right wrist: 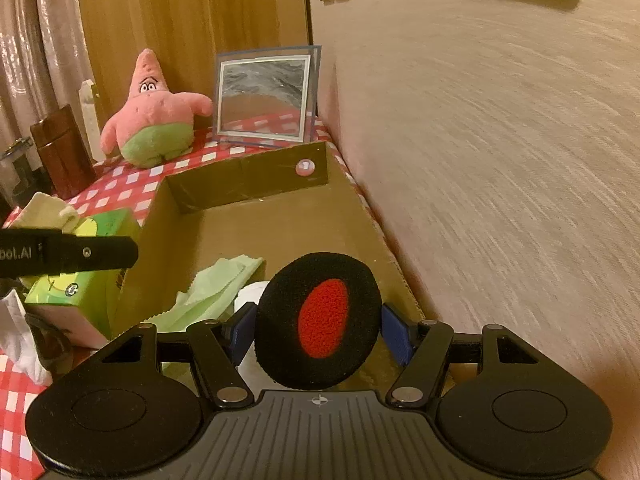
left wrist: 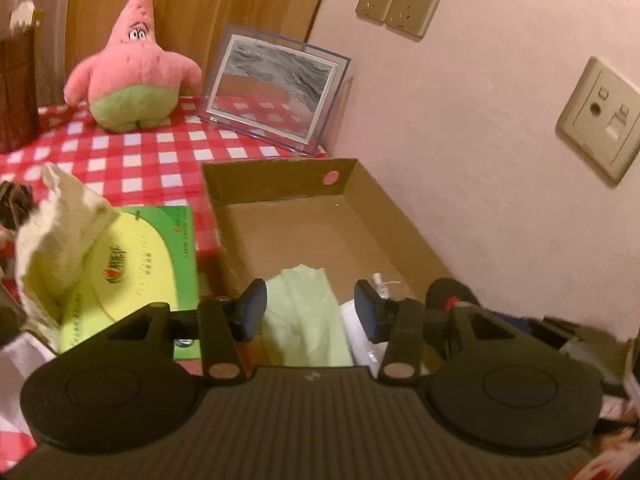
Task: Organize soft objects
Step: 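Open the left tool to drop the green cloth while the right tool lowers the earmuff pad into the tray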
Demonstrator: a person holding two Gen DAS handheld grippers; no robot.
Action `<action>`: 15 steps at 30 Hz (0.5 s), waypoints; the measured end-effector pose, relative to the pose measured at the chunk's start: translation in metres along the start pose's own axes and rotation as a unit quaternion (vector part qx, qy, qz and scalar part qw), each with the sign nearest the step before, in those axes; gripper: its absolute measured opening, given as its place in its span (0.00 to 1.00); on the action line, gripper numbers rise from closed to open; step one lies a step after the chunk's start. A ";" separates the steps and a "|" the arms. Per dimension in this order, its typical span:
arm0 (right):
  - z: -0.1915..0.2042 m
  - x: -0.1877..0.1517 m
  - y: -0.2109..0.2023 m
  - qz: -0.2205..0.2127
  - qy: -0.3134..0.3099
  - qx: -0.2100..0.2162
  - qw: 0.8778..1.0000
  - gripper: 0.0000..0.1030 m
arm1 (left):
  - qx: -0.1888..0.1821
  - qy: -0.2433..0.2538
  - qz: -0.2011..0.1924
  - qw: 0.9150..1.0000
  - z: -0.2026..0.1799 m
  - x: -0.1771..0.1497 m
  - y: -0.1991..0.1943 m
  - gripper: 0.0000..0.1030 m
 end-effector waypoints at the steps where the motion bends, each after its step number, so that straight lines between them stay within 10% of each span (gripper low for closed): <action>1: 0.001 0.000 0.001 0.000 0.001 0.002 1.000 0.64 | 0.006 0.008 -0.001 1.000 0.001 0.000 -0.001 0.46; 15: 0.006 0.012 -0.003 -0.013 0.033 0.028 0.999 0.74 | 0.029 0.042 0.001 0.999 0.008 -0.007 -0.012 0.61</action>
Point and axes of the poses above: each gripper's, at about its wrist camera, not at the fingertips, and y roughly the way its jaws point, z to its left, x to its top, the point moved 10 cm from there along y, roughly the way its jaws point, and after that the axes turned 8 degrees about -z, right-handed, at the moved point
